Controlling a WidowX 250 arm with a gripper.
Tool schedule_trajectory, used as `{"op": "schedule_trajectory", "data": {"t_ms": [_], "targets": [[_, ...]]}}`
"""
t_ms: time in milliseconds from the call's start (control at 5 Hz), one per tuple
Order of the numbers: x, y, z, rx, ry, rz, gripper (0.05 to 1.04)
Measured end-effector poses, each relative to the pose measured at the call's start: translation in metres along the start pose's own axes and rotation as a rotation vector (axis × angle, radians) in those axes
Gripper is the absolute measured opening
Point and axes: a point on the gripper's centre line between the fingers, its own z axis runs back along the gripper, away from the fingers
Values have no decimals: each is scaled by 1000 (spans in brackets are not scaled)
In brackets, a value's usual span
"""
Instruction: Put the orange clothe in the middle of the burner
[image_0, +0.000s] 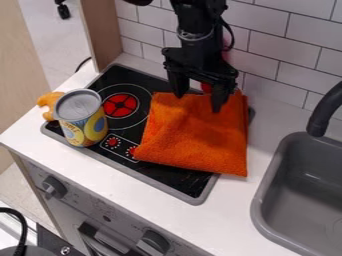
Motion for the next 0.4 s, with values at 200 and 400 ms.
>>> {"op": "schedule_trajectory", "data": {"t_ms": [200, 400], "targets": [[-6, -1, -8, 0, 32, -10, 997], [-15, -3, -17, 24, 79, -160, 997]]}}
